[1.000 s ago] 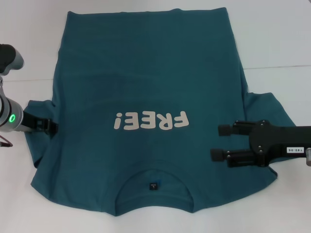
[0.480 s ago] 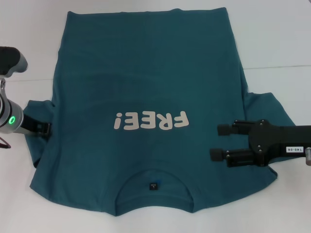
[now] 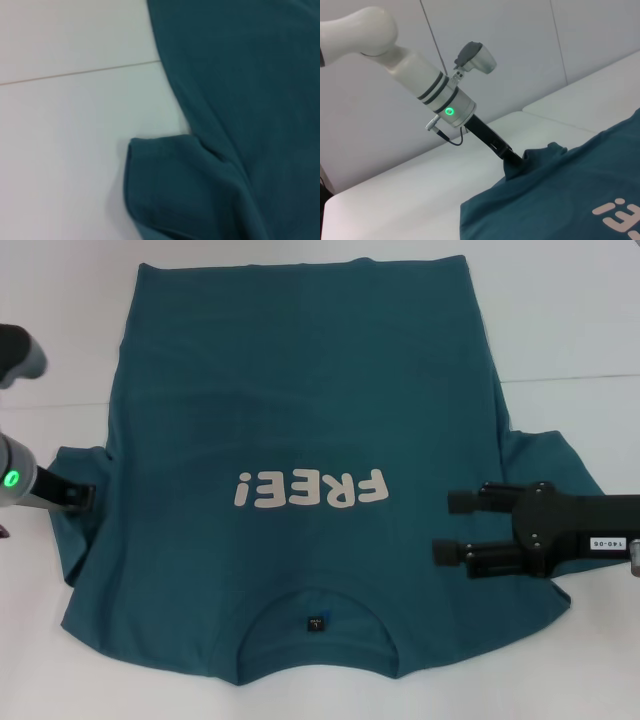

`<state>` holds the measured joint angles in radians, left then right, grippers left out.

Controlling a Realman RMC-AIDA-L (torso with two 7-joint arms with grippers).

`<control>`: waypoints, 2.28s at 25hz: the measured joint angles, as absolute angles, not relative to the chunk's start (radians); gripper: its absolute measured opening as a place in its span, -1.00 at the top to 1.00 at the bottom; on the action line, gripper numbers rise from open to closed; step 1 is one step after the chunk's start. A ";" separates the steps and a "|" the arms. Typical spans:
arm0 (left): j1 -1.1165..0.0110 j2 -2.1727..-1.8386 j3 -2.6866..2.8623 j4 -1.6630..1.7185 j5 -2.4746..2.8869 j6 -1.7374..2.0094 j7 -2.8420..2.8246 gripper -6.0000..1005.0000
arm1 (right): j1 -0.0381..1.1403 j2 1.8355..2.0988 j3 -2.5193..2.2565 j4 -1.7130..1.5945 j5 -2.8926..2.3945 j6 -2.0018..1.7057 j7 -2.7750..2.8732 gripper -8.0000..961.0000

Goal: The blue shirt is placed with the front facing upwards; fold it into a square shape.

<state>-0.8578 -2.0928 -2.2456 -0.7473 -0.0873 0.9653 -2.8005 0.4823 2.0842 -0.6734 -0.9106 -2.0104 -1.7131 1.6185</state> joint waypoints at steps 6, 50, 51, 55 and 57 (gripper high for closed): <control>-0.787 -2.119 -2.244 -0.955 -0.089 1.101 -2.796 0.95 | 0.475 2.086 -0.673 -0.935 -1.982 -1.728 1.624 -0.88; -0.885 -2.170 -2.124 -1.318 -0.201 1.494 -2.746 0.92 | 0.415 2.079 -0.581 -0.925 -1.950 -1.816 1.565 -0.88; -0.883 -2.170 -2.084 -1.301 -0.245 1.477 -2.763 0.92 | 0.411 2.079 -0.579 -0.925 -1.950 -1.819 1.557 -0.88; -0.887 -2.170 -2.001 -1.219 -0.331 1.405 -2.795 0.91 | 0.406 2.082 -0.573 -0.923 -1.950 -1.833 1.543 -0.88; -0.900 -2.170 -1.990 -1.153 -0.341 1.374 -2.799 0.91 | 0.403 2.082 -0.572 -0.921 -1.950 -1.839 1.542 -0.88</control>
<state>-0.9000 -2.1696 -1.9904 -1.1533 -0.3412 1.3740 -2.7988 0.4025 2.0816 -0.5719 -0.9207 -1.9496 -1.8386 1.5423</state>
